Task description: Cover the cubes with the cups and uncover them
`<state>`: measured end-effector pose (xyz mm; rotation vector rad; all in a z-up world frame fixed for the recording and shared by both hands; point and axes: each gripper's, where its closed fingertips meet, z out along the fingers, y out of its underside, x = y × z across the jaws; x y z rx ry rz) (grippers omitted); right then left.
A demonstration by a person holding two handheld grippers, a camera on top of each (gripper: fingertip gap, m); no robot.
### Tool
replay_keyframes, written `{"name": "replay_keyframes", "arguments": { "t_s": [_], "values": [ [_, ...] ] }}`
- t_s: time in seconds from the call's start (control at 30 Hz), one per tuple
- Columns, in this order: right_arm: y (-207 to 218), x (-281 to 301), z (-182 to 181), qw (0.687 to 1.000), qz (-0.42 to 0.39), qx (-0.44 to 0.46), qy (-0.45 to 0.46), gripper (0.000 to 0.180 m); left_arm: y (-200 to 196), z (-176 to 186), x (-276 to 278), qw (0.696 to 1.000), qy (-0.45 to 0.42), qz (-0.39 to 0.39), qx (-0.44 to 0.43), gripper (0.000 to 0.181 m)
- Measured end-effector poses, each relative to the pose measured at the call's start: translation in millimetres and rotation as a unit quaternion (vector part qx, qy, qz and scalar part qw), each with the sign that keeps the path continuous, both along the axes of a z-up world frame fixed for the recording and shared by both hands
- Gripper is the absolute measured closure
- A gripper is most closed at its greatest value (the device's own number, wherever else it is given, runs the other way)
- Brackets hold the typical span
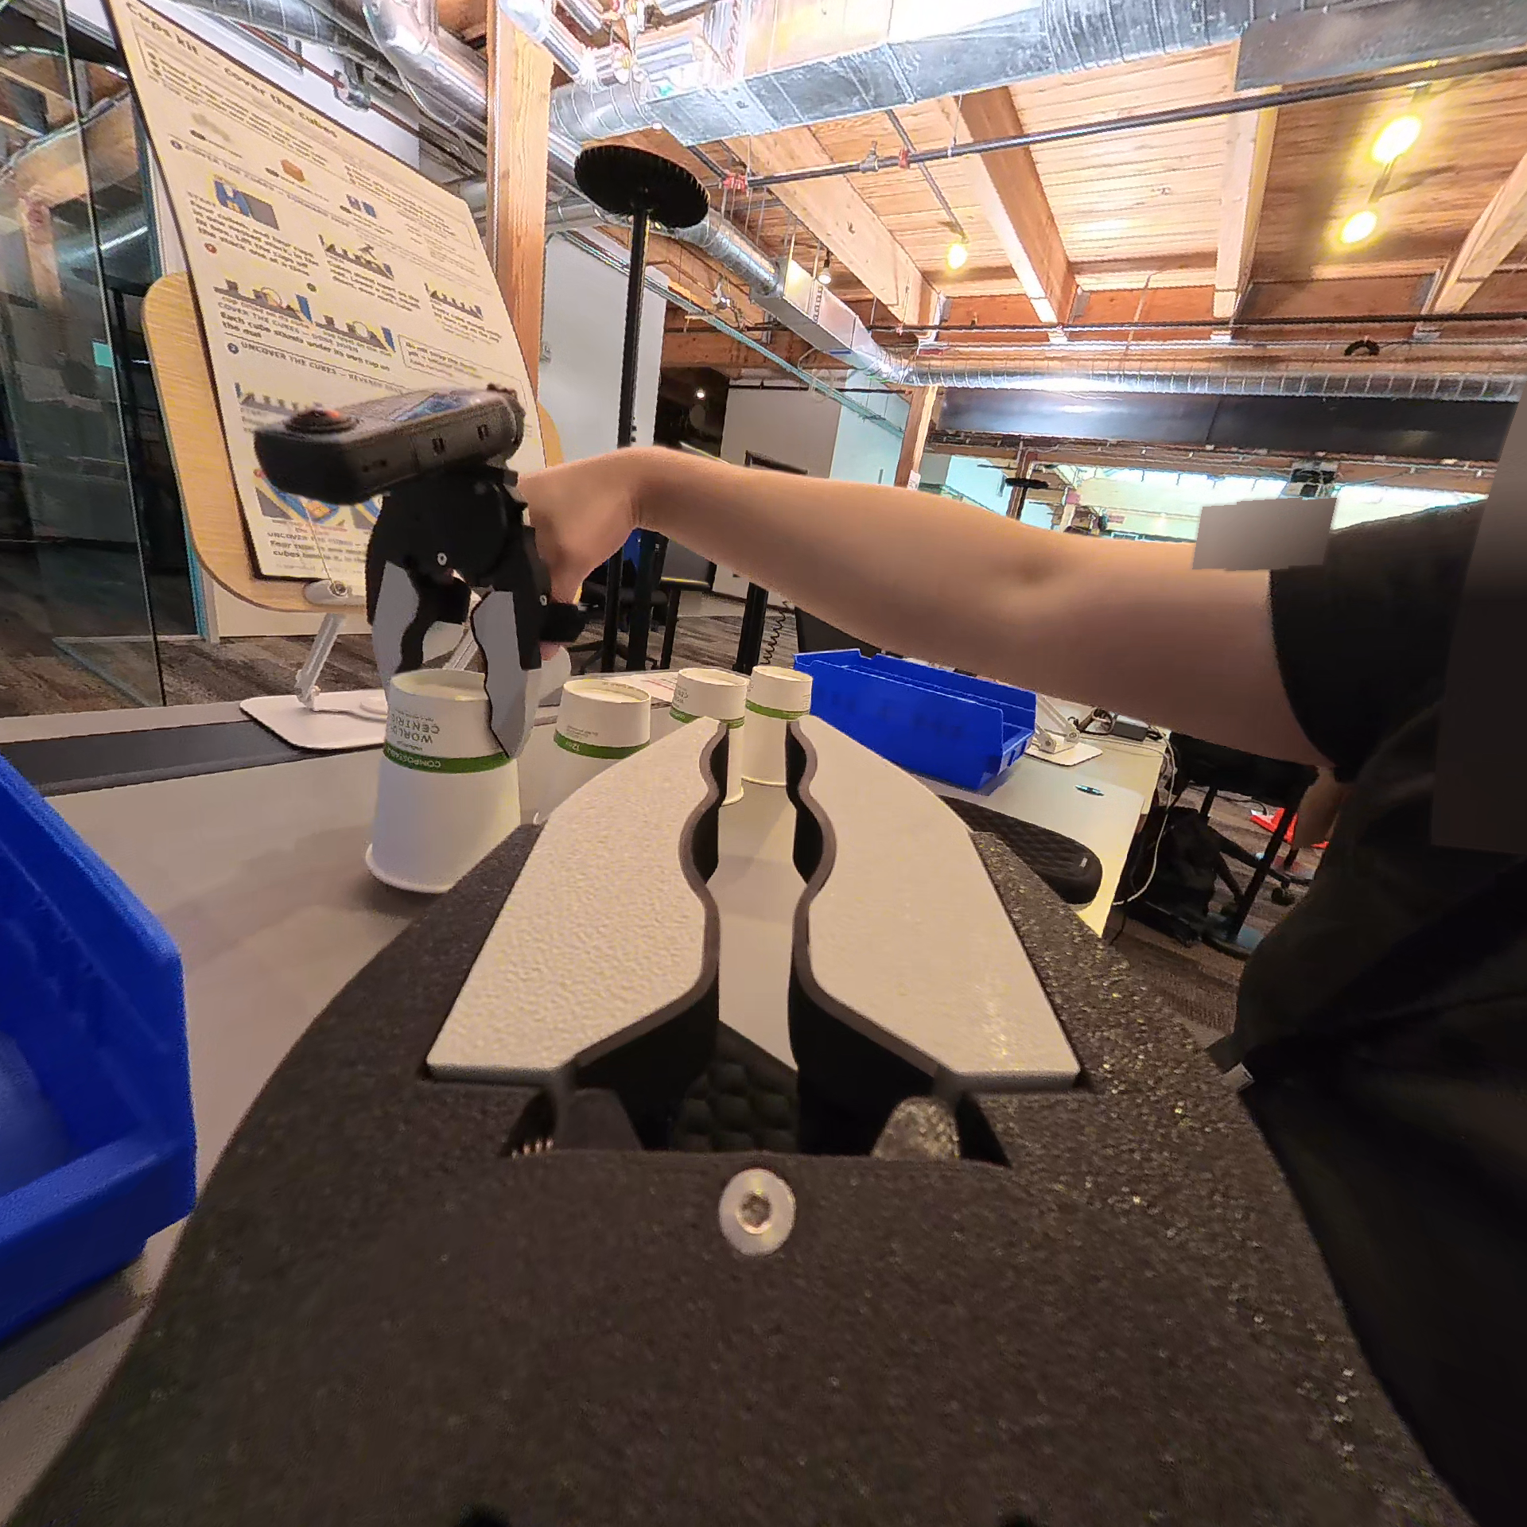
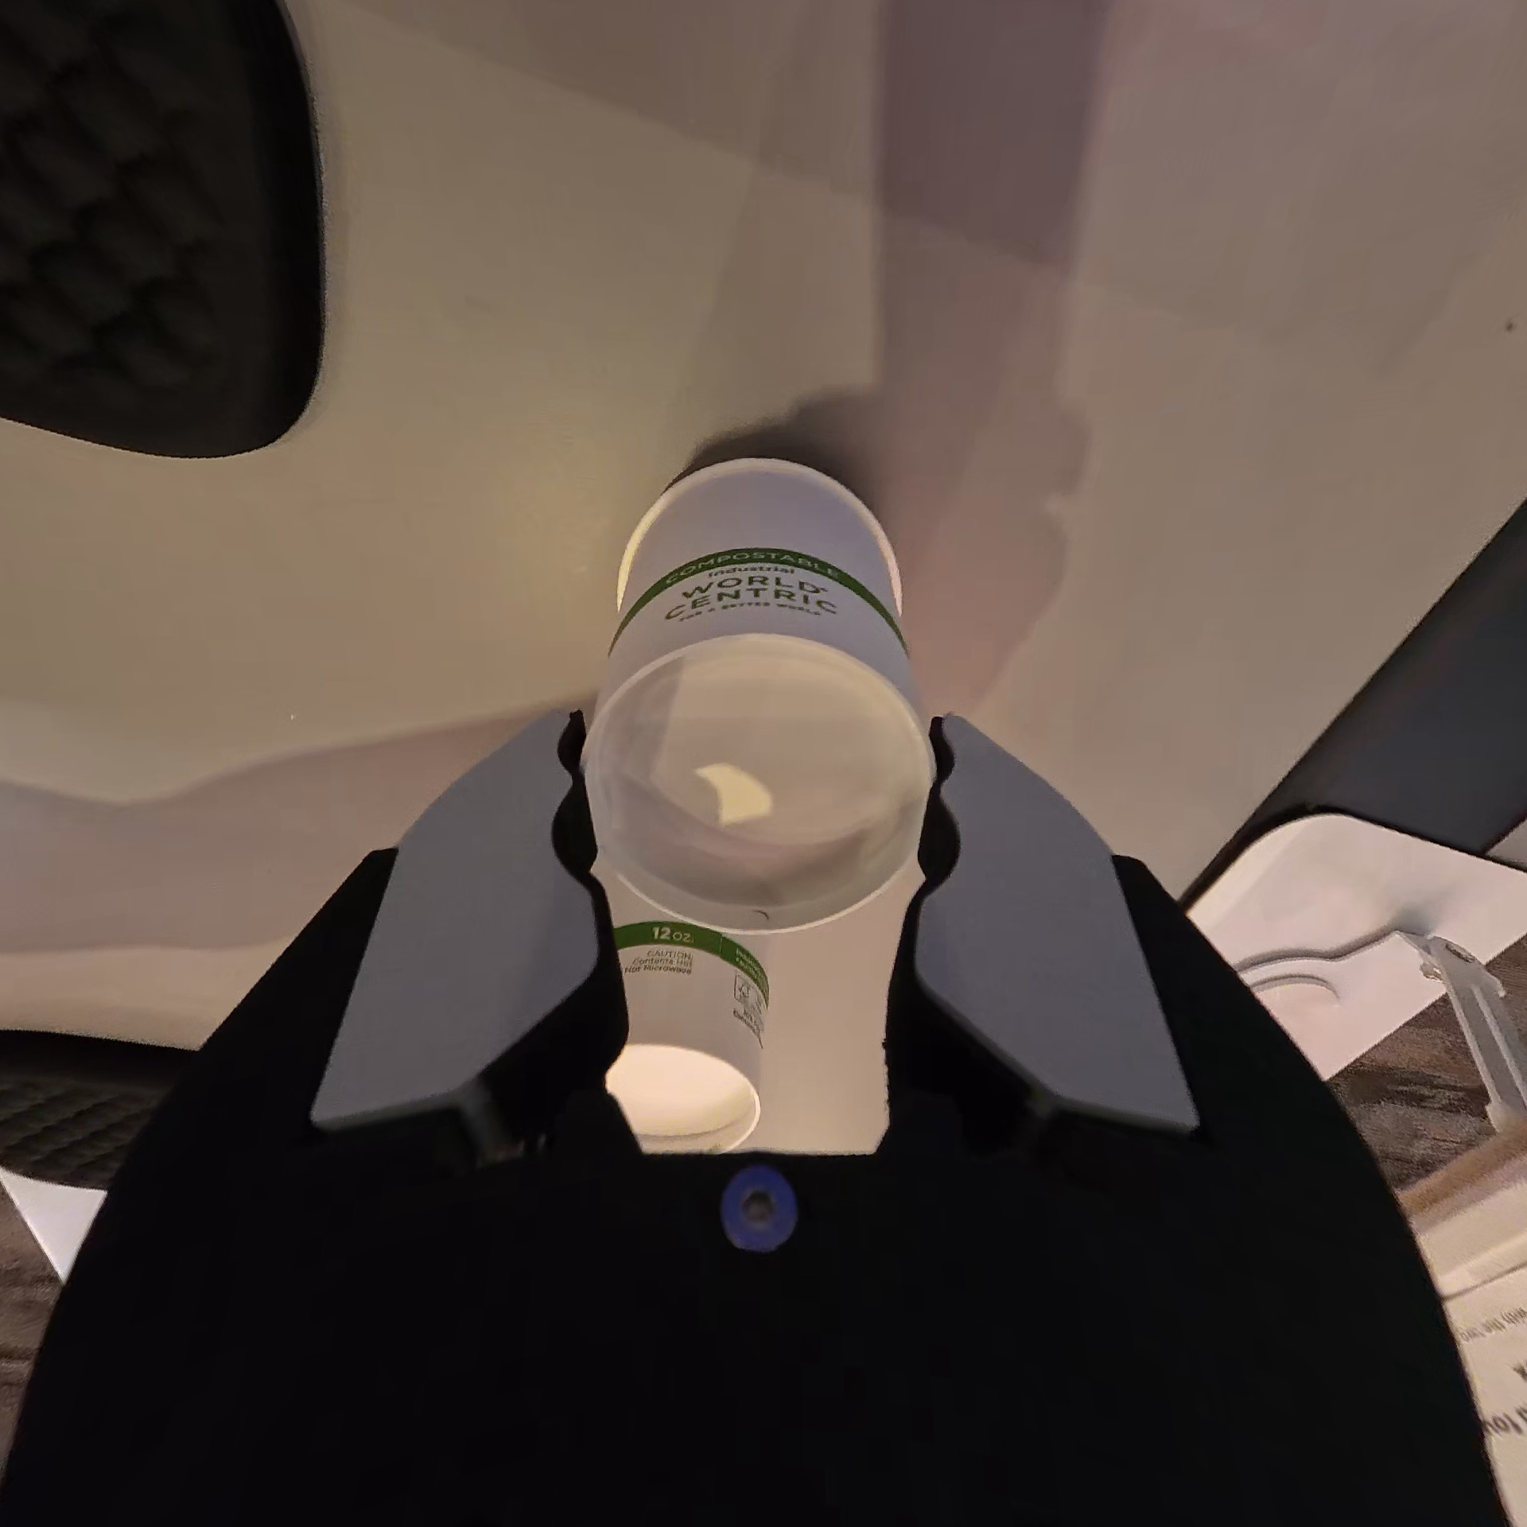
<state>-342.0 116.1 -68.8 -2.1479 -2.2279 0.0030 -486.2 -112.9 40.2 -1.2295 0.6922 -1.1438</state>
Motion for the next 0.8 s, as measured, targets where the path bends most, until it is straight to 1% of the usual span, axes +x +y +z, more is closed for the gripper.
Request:
{"name": "replay_keyframes", "arguments": {
  "t_s": [0.23, 0.43, 0.53, 0.7, 0.8],
  "values": [
    [-2, 1, -14, 1.0, 0.006, -0.006, -0.013, 0.102, 0, 2, -5, 1.0, -0.02, -0.008, -0.005, 0.169],
    [-3, -2, -14, 1.0, 0.004, -0.008, 0.007, 0.102, 4, -1, -5, 1.0, -0.016, -0.006, -0.012, 0.169],
    [0, -3, -12, 1.0, 0.0, 0.007, 0.016, 0.1, 5, -2, -3, 1.0, -0.01, -0.005, -0.014, 0.168],
    [3, -6, 9, 0.998, 0.004, 0.046, 0.053, 0.087, 6, -2, 1, 1.0, 0.005, -0.007, -0.017, 0.163],
    [-2, 0, 36, 0.995, 0.018, 0.085, 0.055, 0.084, 9, -2, 1, 1.0, 0.026, -0.001, -0.016, 0.161]
  ]
}}
